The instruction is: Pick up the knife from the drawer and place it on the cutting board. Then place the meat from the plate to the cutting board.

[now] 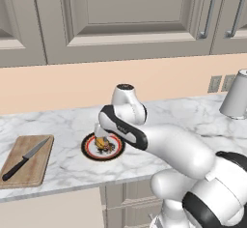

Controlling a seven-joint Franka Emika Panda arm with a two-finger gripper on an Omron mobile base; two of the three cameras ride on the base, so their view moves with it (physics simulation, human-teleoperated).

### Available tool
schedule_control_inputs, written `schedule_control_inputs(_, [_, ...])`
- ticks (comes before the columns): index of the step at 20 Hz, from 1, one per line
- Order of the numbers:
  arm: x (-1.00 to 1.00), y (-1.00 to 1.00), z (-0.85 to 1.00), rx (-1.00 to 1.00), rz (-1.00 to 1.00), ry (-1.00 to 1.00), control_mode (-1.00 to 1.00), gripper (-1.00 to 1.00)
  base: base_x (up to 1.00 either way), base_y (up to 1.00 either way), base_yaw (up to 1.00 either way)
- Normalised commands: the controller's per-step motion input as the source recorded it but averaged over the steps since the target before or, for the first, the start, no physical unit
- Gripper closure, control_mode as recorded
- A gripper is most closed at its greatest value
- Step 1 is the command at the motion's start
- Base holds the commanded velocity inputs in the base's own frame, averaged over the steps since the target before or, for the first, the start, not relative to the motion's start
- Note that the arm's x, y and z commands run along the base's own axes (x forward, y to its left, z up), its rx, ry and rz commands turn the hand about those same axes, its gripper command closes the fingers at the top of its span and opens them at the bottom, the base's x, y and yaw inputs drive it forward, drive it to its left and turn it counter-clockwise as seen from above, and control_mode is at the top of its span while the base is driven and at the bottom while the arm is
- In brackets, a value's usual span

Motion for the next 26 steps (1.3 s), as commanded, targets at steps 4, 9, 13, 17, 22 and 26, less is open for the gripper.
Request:
schedule_control_inputs(4, [0.37,0.0,-0.25,-0.03,0.11,0.07,-1.0,-1.0,0.0,0.0,0.0])
schedule_control_inputs(9, [0.23,0.17,-0.25,-0.05,0.1,0.05,-1.0,-1.0,0.0,0.0,0.0])
schedule_control_inputs(13, [0.12,0.17,-0.19,-0.04,0.11,0.0,-1.0,-1.0,0.0,0.0,0.0])
schedule_control_inputs(17, [0.02,0.04,-0.04,0.0,0.09,-0.01,-1.0,-1.0,0.0,0.0,0.0])
schedule_control_inputs(22, [0.04,0.0,-0.05,0.0,0.04,-0.02,-1.0,-1.0,0.0,0.0,0.0])
schedule_control_inputs(26, [0.07,0.0,-0.1,0.0,0.03,-0.05,-1.0,-1.0,0.0,0.0,0.0])
